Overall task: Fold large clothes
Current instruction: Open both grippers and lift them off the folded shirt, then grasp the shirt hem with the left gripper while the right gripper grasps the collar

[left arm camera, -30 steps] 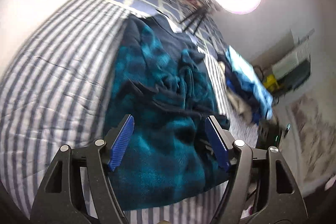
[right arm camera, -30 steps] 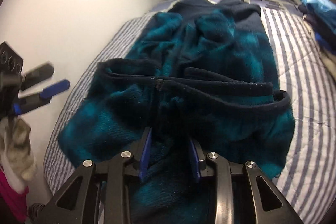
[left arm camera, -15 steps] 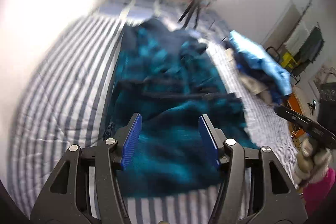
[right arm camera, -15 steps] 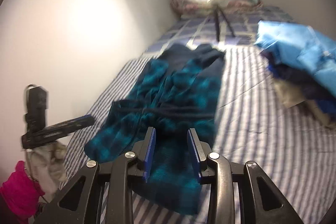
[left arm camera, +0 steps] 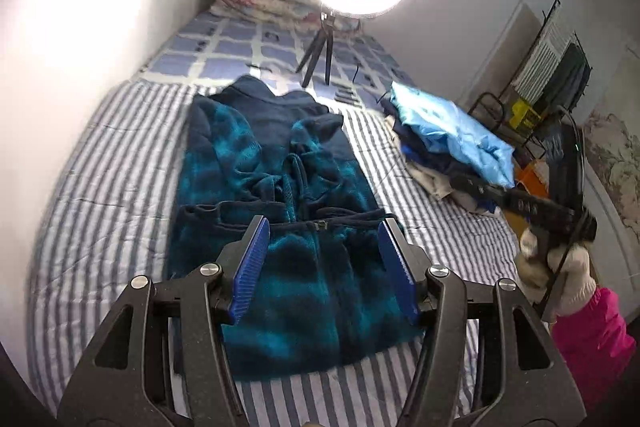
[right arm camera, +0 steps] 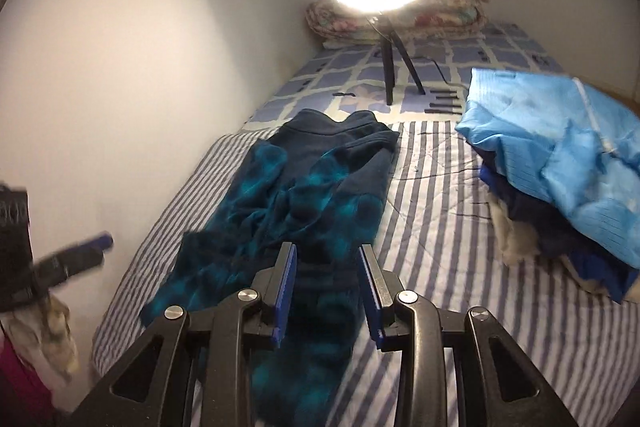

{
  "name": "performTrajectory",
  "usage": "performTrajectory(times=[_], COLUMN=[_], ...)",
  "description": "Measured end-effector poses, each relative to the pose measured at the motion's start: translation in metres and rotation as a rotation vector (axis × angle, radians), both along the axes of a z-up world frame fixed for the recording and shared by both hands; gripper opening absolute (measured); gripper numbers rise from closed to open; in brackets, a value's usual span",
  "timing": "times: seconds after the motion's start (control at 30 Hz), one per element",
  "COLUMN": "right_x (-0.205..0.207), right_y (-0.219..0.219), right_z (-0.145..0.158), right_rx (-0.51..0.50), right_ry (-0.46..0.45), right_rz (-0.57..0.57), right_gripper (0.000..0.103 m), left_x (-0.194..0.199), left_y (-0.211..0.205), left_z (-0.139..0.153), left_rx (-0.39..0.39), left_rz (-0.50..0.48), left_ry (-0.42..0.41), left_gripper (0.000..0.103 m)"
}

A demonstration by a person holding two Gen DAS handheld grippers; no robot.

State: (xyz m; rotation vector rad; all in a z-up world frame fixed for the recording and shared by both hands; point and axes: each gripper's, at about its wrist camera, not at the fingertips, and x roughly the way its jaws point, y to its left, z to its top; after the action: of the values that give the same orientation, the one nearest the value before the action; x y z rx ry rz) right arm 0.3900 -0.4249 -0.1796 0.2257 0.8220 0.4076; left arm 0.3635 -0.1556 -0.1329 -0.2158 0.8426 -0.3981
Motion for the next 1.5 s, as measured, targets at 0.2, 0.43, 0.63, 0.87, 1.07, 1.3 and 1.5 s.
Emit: performTrajectory(times=[0.2,0.43,0.63,0.87,1.07,1.3,1.5], right_x=[0.102,0.2,0.254,0.28,0.286,0.278,0.28], right_y=[0.007,0.007,0.008,0.026,0.029,0.002,0.013], right_z=[-0.048,-0.114,-0.134,-0.118,-0.129,-0.098,-0.108], right_rx=[0.008,0.083,0.152,0.044,-0.026,0.131,0.123], right_ry=[0.081,0.208,0.24,0.167,0.216,0.144,0.162], right_rz=[-0.05,-0.106,-0.118,-0.089,-0.099,-0.089,-0.08], right_gripper=[0.033,0.032,0.031,0.01,0.012,0.041,0.047], left_x=[0.063,0.1,0.101,0.101,0.1,0.131,0.237], left_y=[-0.022,-0.043,-0.033,-0.031,-0.017,0.063,0.124], left_z=[-0.054,-0.125,-0.143,-0.145,-0.122,-0.052,-0.092], left_rx=[-0.012,-0.024,-0.096,-0.138,-0.189,-0.16,-0.127], left_rz=[-0.085,-0.172,-0.193,-0.205,-0.219,-0.096,0.102], left_ry=[0.03,0.135,0.138,0.142,0.186,0.061,0.142], left_gripper=[0.059,0.059,0.059,0.059,0.059,0.066,0.067])
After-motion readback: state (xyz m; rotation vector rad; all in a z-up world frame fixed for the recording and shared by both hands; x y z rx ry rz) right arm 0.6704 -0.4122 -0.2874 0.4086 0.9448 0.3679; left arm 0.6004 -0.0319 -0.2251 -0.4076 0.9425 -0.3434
